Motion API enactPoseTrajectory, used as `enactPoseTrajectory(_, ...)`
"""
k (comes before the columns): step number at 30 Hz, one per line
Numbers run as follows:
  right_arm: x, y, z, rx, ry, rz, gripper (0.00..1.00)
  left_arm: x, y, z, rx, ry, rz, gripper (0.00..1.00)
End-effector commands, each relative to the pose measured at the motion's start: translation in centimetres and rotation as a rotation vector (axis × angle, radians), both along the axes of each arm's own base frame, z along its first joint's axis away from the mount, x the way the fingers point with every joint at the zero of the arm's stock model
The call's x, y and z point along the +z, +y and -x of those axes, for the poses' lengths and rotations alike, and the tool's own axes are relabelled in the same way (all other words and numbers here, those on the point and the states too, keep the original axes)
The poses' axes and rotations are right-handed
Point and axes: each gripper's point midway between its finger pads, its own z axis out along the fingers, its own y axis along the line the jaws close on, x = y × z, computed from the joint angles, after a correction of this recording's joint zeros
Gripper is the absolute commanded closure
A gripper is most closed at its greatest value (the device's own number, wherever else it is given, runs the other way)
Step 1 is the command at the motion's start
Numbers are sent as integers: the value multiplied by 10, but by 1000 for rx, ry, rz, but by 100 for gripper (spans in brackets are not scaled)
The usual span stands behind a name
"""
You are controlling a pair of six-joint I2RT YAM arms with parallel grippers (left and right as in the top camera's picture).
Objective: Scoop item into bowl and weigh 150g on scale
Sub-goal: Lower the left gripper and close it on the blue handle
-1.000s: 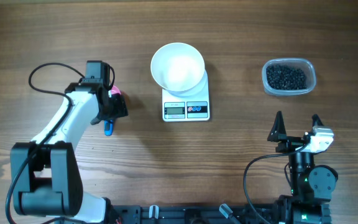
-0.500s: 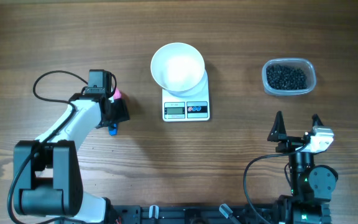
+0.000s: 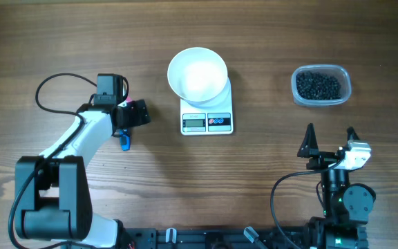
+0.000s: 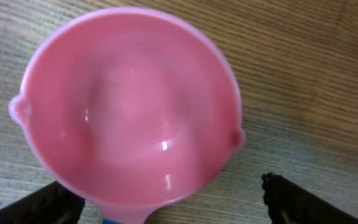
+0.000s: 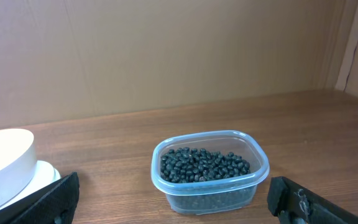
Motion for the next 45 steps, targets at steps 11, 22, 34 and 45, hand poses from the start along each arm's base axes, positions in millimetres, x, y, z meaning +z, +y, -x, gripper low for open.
enactPoseTrajectory(11, 2, -2, 1, -13, -10, -1, 0, -6, -7, 10, -6, 41, 55, 51)
enactPoseTrajectory(22, 2, -2, 1, -13, -10, -1, 0, -10, -7, 22, 45, 95, 69, 59)
enactPoseTrajectory(34, 2, -2, 1, -13, -10, -1, 0, -19, 2, 22, 61, 79, 19, 59)
enactPoseTrajectory(45, 2, -2, 1, -13, -9, -1, 0, -23, 7, 23, 41, 83, -116, 69)
